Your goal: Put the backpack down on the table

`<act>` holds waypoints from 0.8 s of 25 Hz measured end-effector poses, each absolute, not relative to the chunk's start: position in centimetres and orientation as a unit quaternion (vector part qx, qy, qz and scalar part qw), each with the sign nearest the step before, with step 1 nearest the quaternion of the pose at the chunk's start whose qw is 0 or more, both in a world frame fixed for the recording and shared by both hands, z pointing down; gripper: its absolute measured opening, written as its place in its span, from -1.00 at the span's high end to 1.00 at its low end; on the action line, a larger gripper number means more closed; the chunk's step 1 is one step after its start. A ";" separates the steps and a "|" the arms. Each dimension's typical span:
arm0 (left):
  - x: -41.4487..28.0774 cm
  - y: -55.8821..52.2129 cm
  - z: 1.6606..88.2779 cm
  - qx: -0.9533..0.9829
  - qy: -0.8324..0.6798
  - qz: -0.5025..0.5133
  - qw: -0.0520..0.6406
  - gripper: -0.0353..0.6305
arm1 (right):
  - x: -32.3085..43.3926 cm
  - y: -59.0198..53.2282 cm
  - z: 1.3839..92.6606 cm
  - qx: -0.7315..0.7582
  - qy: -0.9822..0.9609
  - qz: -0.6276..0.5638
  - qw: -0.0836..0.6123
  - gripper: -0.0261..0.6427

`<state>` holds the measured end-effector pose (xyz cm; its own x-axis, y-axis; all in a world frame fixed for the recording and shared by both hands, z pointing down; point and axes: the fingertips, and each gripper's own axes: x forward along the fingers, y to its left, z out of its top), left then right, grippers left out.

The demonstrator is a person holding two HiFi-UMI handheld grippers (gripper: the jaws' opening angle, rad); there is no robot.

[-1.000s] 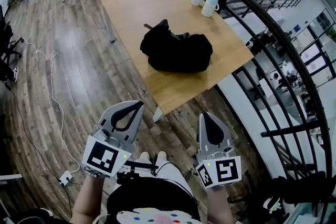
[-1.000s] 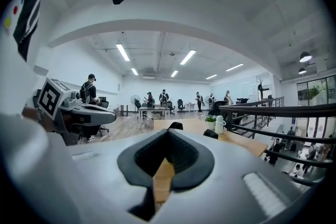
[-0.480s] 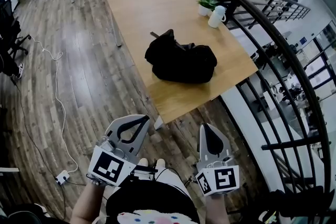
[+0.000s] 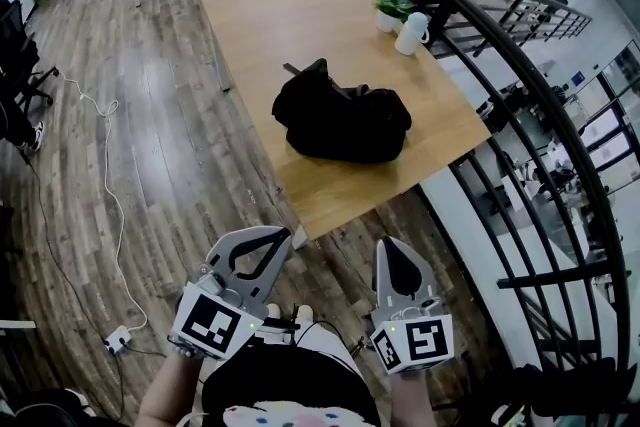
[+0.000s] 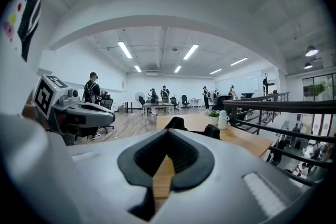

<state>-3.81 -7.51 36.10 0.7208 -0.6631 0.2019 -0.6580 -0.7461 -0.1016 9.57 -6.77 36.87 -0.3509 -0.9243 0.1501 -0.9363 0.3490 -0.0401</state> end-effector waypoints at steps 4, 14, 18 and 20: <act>-3.6 -7.8 36.2 -0.927 0.359 -0.111 0.008 0.88 | 9.7 -7.1 37.1 0.563 -0.822 0.059 0.056 0.89; -3.4 -7.9 36.6 -0.924 0.363 -0.115 -0.007 0.88 | 9.6 -7.2 37.1 0.556 -0.827 0.056 0.060 0.89; -3.3 -7.8 36.7 -0.924 0.365 -0.112 -0.010 0.88 | 9.6 -7.0 37.2 0.553 -0.829 0.058 0.060 0.90; -3.2 -7.7 36.6 -0.924 0.365 -0.112 -0.011 0.88 | 9.6 -6.9 37.0 0.551 -0.830 0.057 0.060 0.89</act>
